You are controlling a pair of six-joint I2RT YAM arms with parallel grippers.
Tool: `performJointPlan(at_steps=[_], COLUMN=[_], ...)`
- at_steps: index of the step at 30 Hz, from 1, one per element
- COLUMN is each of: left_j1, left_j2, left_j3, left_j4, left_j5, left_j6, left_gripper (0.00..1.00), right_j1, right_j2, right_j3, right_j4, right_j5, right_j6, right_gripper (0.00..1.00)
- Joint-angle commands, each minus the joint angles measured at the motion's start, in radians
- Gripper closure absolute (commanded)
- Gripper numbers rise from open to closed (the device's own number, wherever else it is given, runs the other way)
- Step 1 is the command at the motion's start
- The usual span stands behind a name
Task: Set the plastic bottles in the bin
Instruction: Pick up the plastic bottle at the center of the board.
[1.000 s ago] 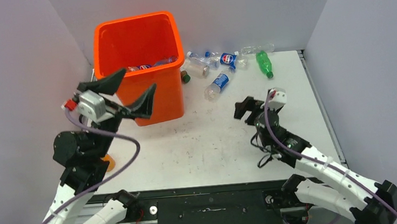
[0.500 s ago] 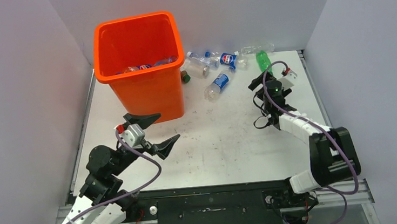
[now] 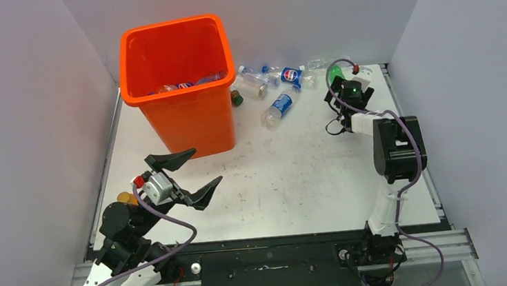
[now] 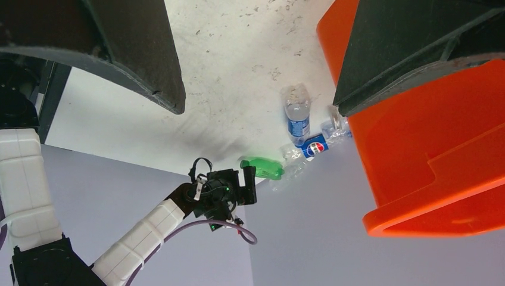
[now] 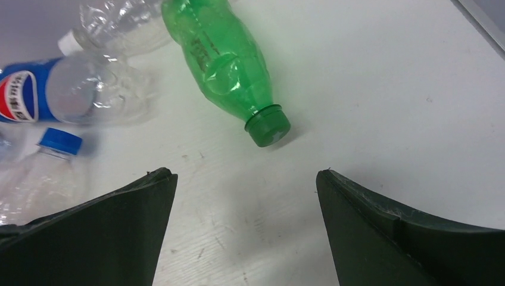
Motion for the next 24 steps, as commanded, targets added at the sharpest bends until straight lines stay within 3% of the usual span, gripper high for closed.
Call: performJointPlan(at_steps=[1,18,24], left_j1=[-0.003,0.001,0.003], left_j2=[-0.015,0.033,0.047], left_j3=[-0.007,-0.013,-0.010], left_j4=[0.035,0.050,0.055], left_j5=[-0.041,-0.022,-0.010], left_j6=[0.030,0.014,0.006], left_gripper=[0.04,0.04,0.04], right_j1=[-0.031,-0.064,-0.061], right_j2=[0.054,0.312,0.377], right_j3=[0.078,0.410,0.515], right_j4=[0.033,-0.132,-0.212], right_j5=[-0.086,-0.146,-0.160], right_j6=[-0.133,-0.280,-0.294], right_gripper=[0.10,0.10,0.03])
